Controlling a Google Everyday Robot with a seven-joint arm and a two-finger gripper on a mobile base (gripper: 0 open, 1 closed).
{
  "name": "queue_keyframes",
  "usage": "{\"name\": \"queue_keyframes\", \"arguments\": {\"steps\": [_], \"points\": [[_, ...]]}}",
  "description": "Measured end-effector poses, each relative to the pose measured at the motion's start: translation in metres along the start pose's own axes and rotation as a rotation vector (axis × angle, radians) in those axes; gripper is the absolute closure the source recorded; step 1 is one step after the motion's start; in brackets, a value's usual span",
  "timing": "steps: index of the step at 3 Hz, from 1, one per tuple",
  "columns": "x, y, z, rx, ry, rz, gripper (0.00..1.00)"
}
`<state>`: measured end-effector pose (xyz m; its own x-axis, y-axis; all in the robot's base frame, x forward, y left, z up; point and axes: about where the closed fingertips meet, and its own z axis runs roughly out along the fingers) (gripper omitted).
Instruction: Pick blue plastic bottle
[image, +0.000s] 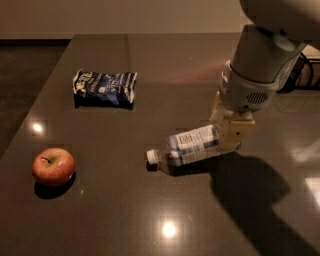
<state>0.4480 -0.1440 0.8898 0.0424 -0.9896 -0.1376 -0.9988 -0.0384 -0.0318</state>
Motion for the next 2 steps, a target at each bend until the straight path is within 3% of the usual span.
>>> {"name": "queue_keyframes", "arguments": {"steps": [1, 2], "points": [[0.01, -0.012, -0.04, 0.055, -0.092, 0.089, 1.0], [0.013, -0.018, -0.079, 0.101, -0.196, 0.141, 1.0]]}}
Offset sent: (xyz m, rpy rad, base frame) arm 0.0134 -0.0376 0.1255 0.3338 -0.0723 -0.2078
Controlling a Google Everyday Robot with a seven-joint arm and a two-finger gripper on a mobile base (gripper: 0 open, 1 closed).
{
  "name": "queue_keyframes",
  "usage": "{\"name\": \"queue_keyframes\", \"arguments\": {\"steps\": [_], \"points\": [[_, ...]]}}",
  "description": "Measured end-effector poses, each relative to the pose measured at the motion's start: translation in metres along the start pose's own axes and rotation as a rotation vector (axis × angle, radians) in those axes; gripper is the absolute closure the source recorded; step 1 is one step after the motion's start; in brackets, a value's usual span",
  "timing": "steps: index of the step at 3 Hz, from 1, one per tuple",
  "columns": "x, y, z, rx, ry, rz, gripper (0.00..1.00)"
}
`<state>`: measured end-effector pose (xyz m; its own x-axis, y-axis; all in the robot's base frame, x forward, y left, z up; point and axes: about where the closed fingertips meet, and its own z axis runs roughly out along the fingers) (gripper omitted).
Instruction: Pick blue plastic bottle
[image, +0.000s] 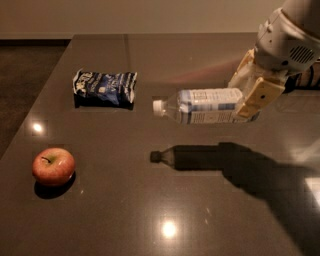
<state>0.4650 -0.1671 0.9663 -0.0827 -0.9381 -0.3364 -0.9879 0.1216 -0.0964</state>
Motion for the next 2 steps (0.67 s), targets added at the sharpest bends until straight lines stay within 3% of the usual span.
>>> {"name": "queue_keyframes", "arguments": {"steps": [1, 2], "points": [[-0.0056, -0.0016, -0.0314, 0.044, -0.102, 0.034, 1.0], [-0.0109, -0.0049, -0.0332, 0.06, -0.118, 0.03, 1.0]]}}
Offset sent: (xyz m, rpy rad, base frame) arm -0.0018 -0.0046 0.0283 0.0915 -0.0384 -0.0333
